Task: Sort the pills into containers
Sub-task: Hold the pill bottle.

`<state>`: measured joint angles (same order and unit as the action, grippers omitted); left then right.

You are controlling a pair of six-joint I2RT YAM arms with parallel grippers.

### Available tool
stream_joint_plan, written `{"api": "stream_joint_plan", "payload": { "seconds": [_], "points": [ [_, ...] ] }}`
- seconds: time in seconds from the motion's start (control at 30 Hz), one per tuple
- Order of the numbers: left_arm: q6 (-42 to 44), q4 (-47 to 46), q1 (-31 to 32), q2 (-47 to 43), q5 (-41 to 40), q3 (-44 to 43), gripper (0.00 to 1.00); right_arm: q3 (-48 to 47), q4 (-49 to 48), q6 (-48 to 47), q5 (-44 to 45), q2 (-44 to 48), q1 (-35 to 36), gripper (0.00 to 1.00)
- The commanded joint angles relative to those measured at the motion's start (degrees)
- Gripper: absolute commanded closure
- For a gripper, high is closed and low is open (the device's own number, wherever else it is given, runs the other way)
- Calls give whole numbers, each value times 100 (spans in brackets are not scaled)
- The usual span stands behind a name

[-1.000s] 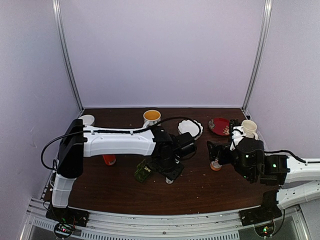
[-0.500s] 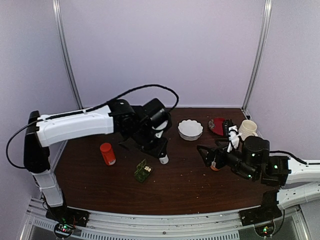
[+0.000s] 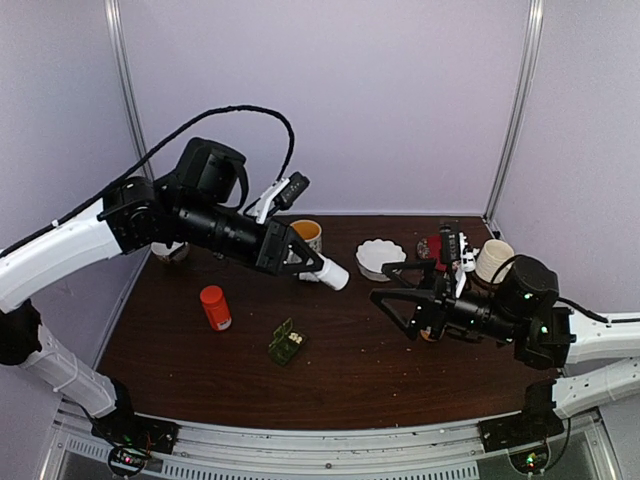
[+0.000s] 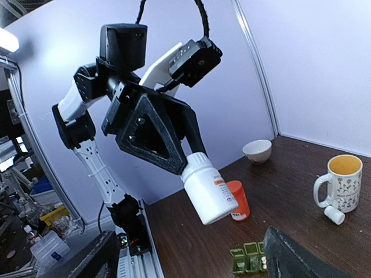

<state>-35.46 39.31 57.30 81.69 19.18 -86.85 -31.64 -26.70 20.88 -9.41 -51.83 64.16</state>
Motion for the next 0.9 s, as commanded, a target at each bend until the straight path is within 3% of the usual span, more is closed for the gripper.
{"api": "stream_joint_plan", "payload": {
  "seconds": [0.0,0.33,0.87],
  "points": [
    [-140,-1084,-61,-415,978,259,76,-272,-916,-56,-439,-103,53,14],
    [-480,-2206,-65,-739,1935,616,76,-738,-1090,-24,-708,-432,157,26],
    [-625,-2431,-61,-713,2178,643,76,-1110,-675,-544,-764,-772,359,48]
  ]
}}
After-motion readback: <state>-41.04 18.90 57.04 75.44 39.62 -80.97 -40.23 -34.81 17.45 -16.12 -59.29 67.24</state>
